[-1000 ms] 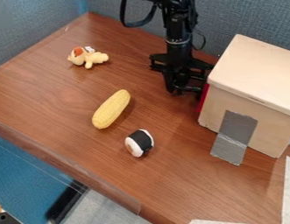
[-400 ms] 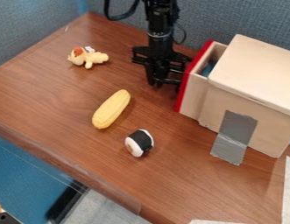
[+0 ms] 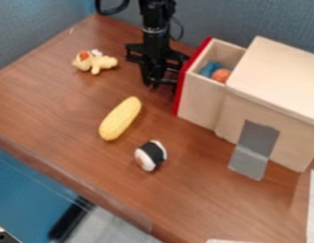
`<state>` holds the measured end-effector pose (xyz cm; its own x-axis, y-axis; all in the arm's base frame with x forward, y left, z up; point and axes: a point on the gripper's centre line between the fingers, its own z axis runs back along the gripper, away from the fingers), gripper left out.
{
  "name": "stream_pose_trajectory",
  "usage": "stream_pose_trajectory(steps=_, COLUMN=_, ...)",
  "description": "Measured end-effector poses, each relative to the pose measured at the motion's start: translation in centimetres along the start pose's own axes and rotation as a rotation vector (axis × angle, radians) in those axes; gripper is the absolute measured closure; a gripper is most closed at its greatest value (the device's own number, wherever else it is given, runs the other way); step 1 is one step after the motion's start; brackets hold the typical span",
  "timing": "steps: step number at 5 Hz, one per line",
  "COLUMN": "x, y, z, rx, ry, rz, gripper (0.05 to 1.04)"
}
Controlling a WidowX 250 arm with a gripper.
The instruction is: Open the drawer
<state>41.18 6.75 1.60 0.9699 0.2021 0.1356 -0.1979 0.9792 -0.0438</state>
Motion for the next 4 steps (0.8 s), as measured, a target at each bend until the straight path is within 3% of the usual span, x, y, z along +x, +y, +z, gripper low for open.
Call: stream_pose_trajectory(steps=4, x=0.2, y=1.5, z=0.5, rx=0.003, ry=0.008, rz=0.021, gripper=0.954)
